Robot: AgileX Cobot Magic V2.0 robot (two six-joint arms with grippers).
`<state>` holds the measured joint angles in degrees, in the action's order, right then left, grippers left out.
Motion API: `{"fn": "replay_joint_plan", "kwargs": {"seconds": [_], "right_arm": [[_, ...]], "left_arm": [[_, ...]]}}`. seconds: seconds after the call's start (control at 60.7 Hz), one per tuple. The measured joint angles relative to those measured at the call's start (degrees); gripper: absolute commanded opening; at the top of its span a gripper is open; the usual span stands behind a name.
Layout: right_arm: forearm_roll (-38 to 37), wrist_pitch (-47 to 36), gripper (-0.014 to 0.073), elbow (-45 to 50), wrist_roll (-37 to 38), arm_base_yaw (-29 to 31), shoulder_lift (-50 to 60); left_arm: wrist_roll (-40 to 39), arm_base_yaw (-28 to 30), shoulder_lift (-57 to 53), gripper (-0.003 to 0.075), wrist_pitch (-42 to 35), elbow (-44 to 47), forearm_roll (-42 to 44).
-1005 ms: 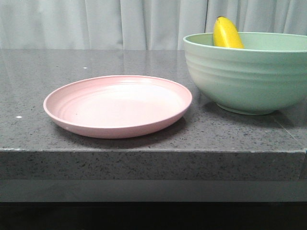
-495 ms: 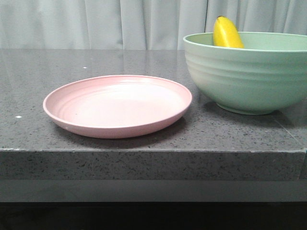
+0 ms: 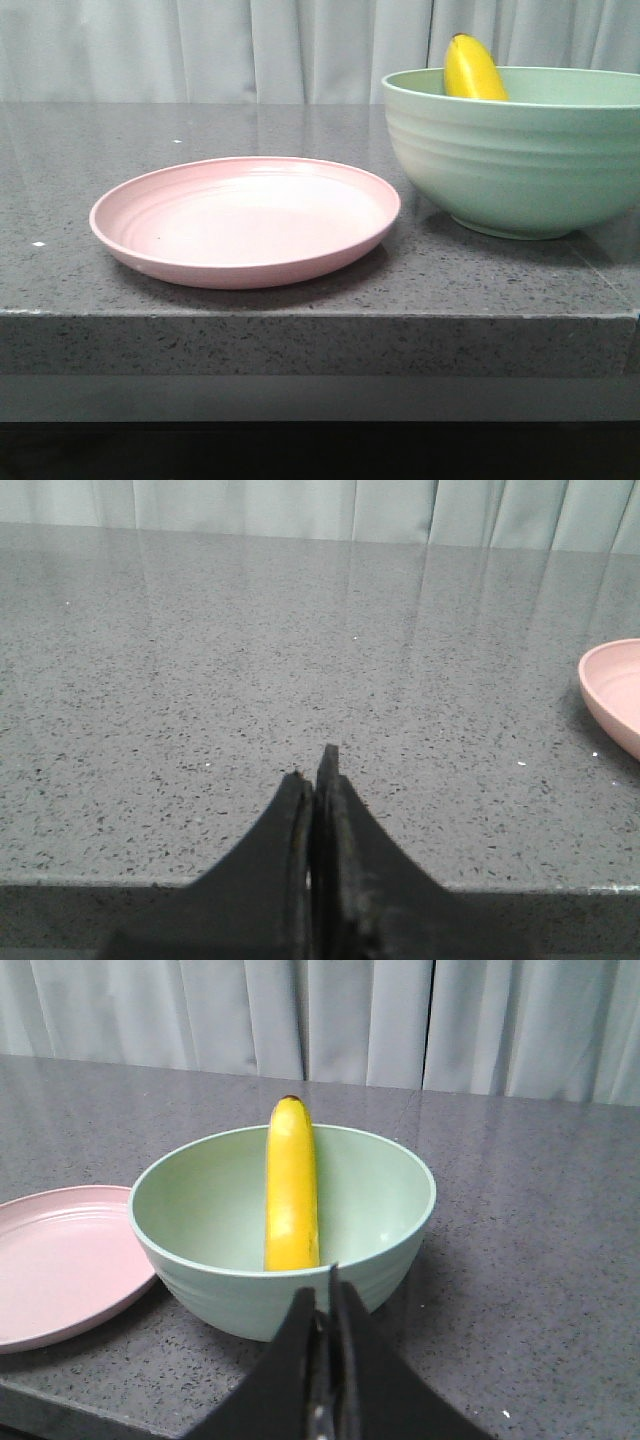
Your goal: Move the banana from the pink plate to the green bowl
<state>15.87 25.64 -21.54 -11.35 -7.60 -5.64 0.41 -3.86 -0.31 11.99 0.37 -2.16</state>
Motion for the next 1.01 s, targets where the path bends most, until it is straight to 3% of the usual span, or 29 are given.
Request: {"fn": "replay_joint_plan", "kwargs": {"seconds": [0.214,0.363,0.577,1.005], "right_arm": [[-2.0,-5.2,-0.0058,3.9,4.2,0.6,0.0],[-6.7,-11.2,-0.0058,11.5,11.3,3.6,1.2],[-7.8,-12.8,-0.0058,22.2,13.1,5.6,6.0],[-7.8,-14.6,-0.0058,23.1,13.5,5.7,6.2]], "left_arm": [[0.0,0.0,0.0,-0.002,0.0,0.0,0.0],[0.0,0.0,0.0,-0.002,0.0,0.0,0.0],[0.0,0.0,0.0,-0.002,-0.1,0.0,-0.1],[0.0,0.0,0.0,-0.002,-0.1,0.0,-0.1]]}}
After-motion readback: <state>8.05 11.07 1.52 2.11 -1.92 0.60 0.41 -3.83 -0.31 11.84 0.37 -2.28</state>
